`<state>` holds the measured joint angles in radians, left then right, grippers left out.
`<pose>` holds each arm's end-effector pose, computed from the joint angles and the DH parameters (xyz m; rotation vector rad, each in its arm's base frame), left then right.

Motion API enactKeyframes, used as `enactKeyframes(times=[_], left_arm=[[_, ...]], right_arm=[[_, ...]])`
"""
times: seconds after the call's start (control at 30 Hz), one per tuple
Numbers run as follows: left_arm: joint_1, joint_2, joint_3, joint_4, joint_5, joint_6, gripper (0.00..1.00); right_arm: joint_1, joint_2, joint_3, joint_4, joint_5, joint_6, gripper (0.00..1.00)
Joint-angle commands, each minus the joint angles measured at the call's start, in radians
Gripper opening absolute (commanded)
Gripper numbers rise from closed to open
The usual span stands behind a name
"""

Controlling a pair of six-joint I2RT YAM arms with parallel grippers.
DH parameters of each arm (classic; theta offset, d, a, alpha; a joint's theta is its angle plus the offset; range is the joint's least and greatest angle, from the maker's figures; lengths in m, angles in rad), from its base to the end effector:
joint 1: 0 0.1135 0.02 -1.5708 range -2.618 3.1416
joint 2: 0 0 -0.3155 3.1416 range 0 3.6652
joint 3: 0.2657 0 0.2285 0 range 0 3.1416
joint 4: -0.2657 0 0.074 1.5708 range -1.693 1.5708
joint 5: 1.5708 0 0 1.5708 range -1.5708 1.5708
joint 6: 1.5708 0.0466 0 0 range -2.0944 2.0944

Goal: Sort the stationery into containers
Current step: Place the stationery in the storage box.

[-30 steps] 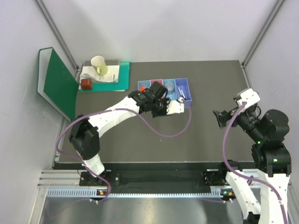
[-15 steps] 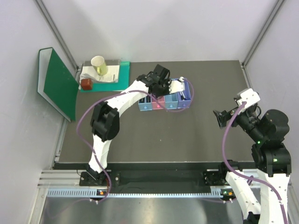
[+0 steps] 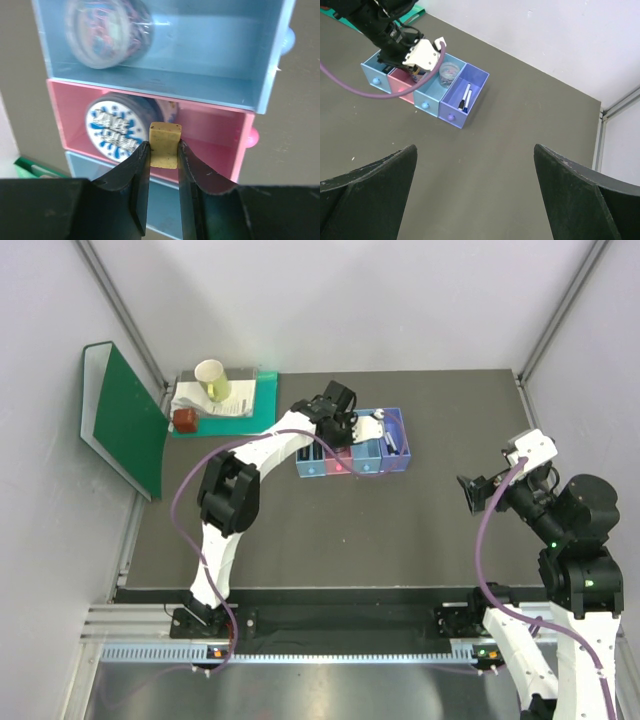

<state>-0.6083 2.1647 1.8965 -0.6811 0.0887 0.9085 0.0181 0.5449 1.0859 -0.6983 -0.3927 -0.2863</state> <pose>0.4040 -0.2864 0.2765 1.7553 1.8006 0.0104 0.0236 0.0183 0.4237 -0.5411 1.6306 0.1405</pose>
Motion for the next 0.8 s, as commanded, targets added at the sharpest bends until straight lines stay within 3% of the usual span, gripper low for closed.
enactKeyframes(times=[0.0,0.77], left_arm=[[0.002,-0.055,-0.046,-0.011,0.026,0.010,0.13],[0.001,-0.123,-0.132,0.023,0.082,-0.016,0.13]], right_arm=[[-0.010,-0.005,-0.007,0.026,0.000,0.006,1.00],[-0.010,-0.010,-0.020,0.034,-0.003,0.022,1.00]])
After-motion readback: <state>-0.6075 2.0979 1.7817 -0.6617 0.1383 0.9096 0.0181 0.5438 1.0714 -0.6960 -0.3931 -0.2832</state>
